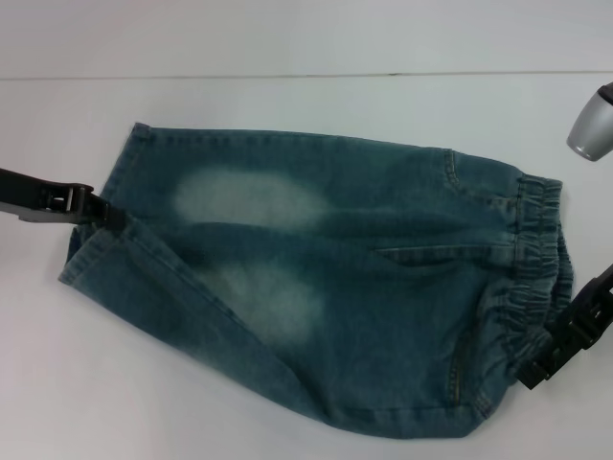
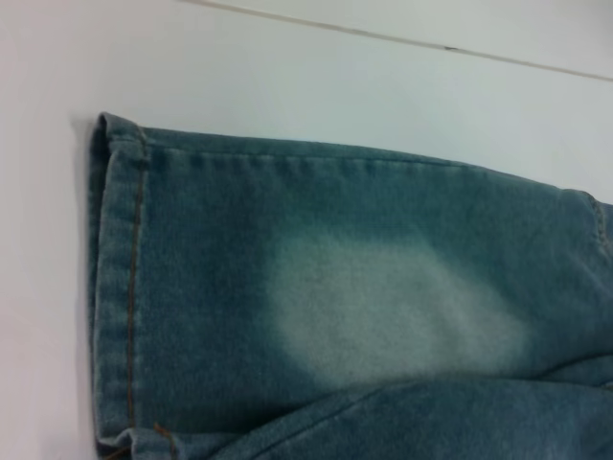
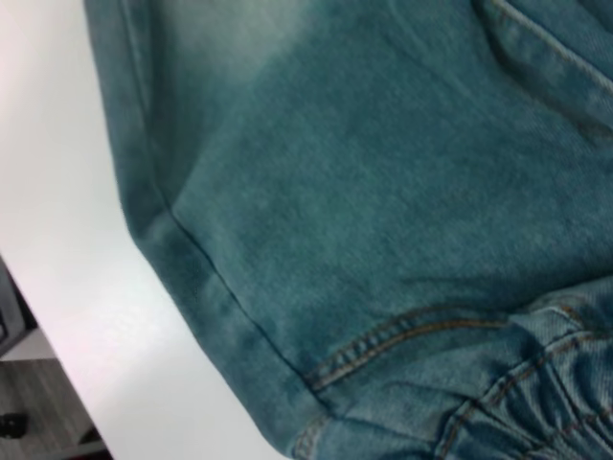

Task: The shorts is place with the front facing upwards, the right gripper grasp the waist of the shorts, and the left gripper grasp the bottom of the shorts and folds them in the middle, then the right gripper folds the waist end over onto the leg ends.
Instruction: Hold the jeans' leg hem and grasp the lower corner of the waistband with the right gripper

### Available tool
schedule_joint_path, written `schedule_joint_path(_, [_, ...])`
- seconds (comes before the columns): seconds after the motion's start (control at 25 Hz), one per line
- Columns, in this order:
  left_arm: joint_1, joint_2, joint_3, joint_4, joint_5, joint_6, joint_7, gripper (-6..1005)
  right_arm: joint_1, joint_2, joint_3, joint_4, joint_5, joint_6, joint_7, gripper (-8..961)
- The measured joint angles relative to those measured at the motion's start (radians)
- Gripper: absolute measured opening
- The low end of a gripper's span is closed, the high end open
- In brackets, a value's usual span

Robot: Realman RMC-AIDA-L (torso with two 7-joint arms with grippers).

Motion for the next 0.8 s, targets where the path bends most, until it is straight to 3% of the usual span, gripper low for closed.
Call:
schedule_joint_path(0.6, [-0.002, 0.001, -0.002, 0.0, 0.0, -0.017, 0.0, 33, -0.005, -0.011, 0.085, 0.009, 0.02, -0.068, -0.066, 947])
schedule_joint_path(0.8, [-0.003, 0.002, -0.002, -0.006, 0.0, -0.022, 0.0, 33, -0.006, -0.005, 0.085, 0.019, 0.02, -0.054, -0.082, 945])
